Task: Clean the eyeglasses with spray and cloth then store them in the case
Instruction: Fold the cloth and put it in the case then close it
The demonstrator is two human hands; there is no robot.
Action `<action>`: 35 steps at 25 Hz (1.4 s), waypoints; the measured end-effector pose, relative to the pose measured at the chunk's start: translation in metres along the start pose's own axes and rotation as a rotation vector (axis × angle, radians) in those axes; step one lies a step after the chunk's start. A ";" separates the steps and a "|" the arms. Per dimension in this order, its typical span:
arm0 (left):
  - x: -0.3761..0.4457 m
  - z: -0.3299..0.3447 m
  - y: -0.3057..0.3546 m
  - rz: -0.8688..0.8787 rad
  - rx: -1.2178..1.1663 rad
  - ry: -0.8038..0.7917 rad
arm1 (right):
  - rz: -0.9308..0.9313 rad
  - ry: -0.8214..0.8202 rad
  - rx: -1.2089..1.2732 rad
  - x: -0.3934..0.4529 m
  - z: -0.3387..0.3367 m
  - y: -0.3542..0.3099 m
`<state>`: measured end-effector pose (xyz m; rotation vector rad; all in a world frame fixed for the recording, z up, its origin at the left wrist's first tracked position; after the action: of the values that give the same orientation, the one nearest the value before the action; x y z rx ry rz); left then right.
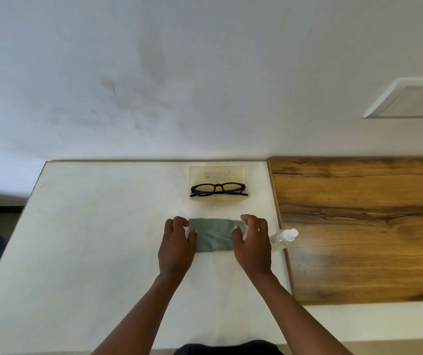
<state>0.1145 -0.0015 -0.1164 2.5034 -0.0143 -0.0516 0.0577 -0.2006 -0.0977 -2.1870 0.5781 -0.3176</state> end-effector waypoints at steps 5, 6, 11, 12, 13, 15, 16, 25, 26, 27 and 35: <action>-0.043 0.000 0.029 0.582 0.328 -0.003 | -0.320 -0.118 -0.306 -0.031 0.005 -0.023; -0.045 -0.001 0.028 0.591 0.362 0.003 | -0.352 -0.132 -0.367 -0.035 0.005 -0.022; -0.043 -0.001 0.031 0.611 0.478 0.042 | -0.461 -0.144 -0.543 -0.038 0.009 -0.021; -0.043 0.001 0.032 0.621 0.503 0.047 | -0.490 -0.151 -0.569 -0.038 0.011 -0.021; -0.044 0.001 0.032 0.624 0.514 0.047 | -0.519 -0.158 -0.590 -0.039 0.013 -0.022; -0.047 0.001 0.029 0.615 0.507 0.047 | -0.569 -0.161 -0.601 -0.042 0.013 -0.023; -0.049 0.001 0.027 0.608 0.501 0.047 | -0.584 -0.166 -0.593 -0.044 0.012 -0.022; -0.042 -0.003 0.016 0.446 0.418 -0.026 | -0.580 -0.213 -0.542 -0.039 0.012 -0.023; -0.039 -0.003 0.015 0.414 0.401 -0.036 | -0.537 -0.233 -0.515 -0.036 0.012 -0.022; -0.036 -0.003 0.015 0.382 0.388 -0.046 | -0.494 -0.258 -0.480 -0.033 0.014 -0.019; -0.016 0.005 0.003 0.198 0.293 -0.109 | -0.314 -0.362 -0.408 -0.019 0.023 -0.002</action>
<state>0.0984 -0.0066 -0.1180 2.7742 -0.3366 -0.1116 0.0513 -0.1750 -0.1108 -2.6504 0.0971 0.0459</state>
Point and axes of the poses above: each hand's wrist, its own x-axis towards the middle knuckle, its own z-axis out of the palm, y = z × x, the point moved 10 cm from there along x, towards the middle knuckle, and after that the axes turned 7 degrees about x, right-handed, at the moved point
